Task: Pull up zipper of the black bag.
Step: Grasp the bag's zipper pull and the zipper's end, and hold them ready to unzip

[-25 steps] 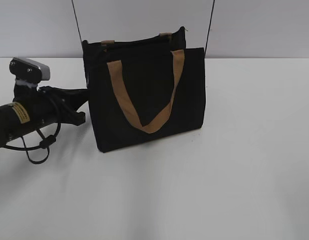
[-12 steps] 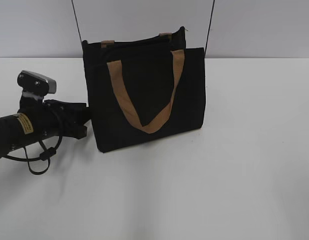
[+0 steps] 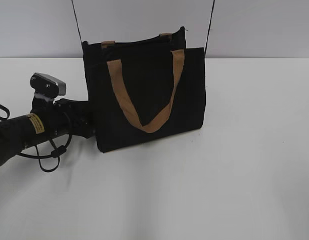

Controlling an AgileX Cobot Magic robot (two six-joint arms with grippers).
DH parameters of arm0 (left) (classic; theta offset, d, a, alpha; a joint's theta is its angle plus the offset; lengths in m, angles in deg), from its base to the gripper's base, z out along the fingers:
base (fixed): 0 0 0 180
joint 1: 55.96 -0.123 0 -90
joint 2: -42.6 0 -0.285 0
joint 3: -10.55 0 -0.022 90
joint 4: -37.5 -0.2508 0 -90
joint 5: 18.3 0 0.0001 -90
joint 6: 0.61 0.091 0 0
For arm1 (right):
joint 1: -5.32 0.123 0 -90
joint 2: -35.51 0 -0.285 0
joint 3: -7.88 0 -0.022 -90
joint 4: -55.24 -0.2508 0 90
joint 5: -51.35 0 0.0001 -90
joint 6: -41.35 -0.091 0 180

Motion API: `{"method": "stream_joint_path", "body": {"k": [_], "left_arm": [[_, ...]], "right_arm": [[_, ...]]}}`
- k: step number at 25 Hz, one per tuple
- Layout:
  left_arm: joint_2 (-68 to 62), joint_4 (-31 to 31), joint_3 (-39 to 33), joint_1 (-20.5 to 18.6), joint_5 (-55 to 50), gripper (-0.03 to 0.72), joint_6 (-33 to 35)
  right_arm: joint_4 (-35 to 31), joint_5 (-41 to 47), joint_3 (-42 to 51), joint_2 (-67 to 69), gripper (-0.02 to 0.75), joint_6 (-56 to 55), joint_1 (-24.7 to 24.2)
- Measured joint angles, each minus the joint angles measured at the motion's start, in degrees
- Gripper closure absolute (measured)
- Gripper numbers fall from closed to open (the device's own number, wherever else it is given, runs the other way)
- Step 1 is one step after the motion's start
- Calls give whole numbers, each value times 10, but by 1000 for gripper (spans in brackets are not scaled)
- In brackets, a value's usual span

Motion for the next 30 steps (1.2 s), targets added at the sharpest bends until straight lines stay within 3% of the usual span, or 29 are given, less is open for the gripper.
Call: {"method": "stream_joint_path", "body": {"k": [7, 19, 30], "left_arm": [[-8, 5, 32, 0, 19, 340, 0], [-8, 5, 40, 0, -3, 586, 0], [-8, 5, 40, 0, -12, 666, -1]], "right_arm": [[0, -7, 0, 0, 342, 0, 0], [0, -11, 0, 0, 342, 0, 0], [0, -11, 0, 0, 342, 0, 0]]}}
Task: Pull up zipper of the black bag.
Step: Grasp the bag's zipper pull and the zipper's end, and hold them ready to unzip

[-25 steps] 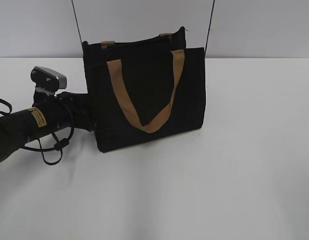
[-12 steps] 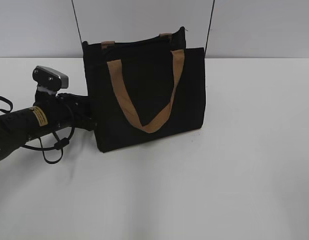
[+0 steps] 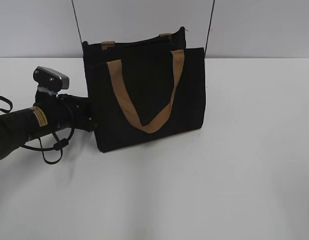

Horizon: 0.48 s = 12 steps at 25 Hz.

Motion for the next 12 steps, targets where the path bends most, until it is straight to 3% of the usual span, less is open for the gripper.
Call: {"method": "stream_joint_path", "body": {"k": [12], "left_arm": [[143, -8, -24, 0, -135, 666, 0]], "right_arm": [[-13, -14, 0, 0, 342, 0, 0]]}}
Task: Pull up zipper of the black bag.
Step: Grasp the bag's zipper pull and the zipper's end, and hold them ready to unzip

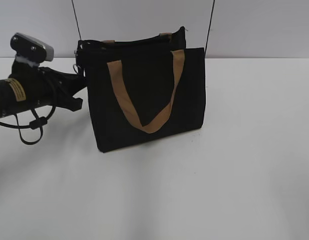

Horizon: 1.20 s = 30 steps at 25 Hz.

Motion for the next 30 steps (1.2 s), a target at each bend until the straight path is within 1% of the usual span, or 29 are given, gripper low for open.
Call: {"method": "stream_joint_path", "body": {"k": [5, 9, 14, 17, 22, 25, 28, 30], "left_arm": [[94, -11, -4, 0, -72, 666, -7], [165, -23, -5, 0, -118, 666, -13], [232, -43, -5, 2, -167, 666, -31], [259, -50, -5, 10, -187, 667, -41], [276, -54, -5, 36, -218, 667, -58], [284, -54, -5, 52, -224, 667, -62], [291, -53, -5, 59, -227, 667, -67], [299, -41, -5, 60, -227, 667, -68]], "right_arm": [[-9, -3, 0, 21, 342, 4, 0], [-40, -13, -4, 62, 342, 59, 0], [-118, -38, -16, 122, 342, 131, 0], [-157, -62, -16, 155, 342, 147, 0], [-185, -123, -16, 190, 342, 152, 0], [-217, -136, -16, 211, 342, 173, 0], [-268, -133, -16, 242, 342, 235, 0], [-307, -132, -19, 264, 342, 287, 0]]}}
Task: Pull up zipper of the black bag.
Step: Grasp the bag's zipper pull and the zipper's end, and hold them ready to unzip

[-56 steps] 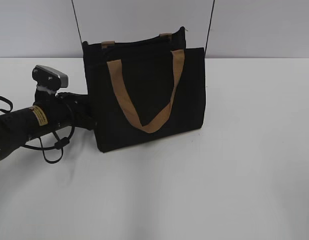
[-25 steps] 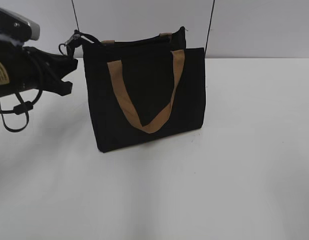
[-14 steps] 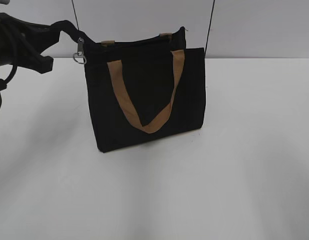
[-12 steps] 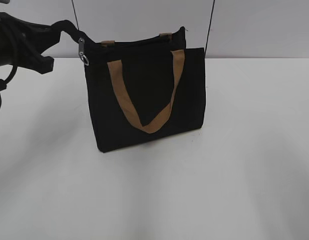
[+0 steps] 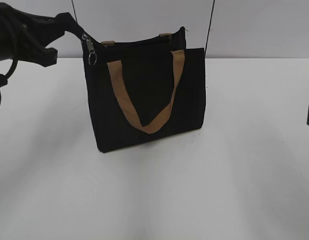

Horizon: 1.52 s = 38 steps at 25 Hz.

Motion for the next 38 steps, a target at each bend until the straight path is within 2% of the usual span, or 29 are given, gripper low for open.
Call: {"method": "stream_joint_path", "body": {"k": [4, 10, 24, 30, 38], "left_arm": [[17, 32, 0, 0, -3, 667, -2], [27, 40, 0, 0, -8, 667, -11], [28, 39, 0, 3, 1, 667, -19], [28, 38, 0, 3, 1, 667, -19], [28, 37, 0, 3, 1, 667, -19]], "right_arm": [[-63, 1, -31, 50, 342, 76, 0], [-127, 12, -75, 160, 342, 162, 14], [-143, -115, -219, 405, 342, 258, 256], [-143, -160, -295, 499, 342, 300, 308], [-143, -184, -369, 598, 342, 383, 338]]}}
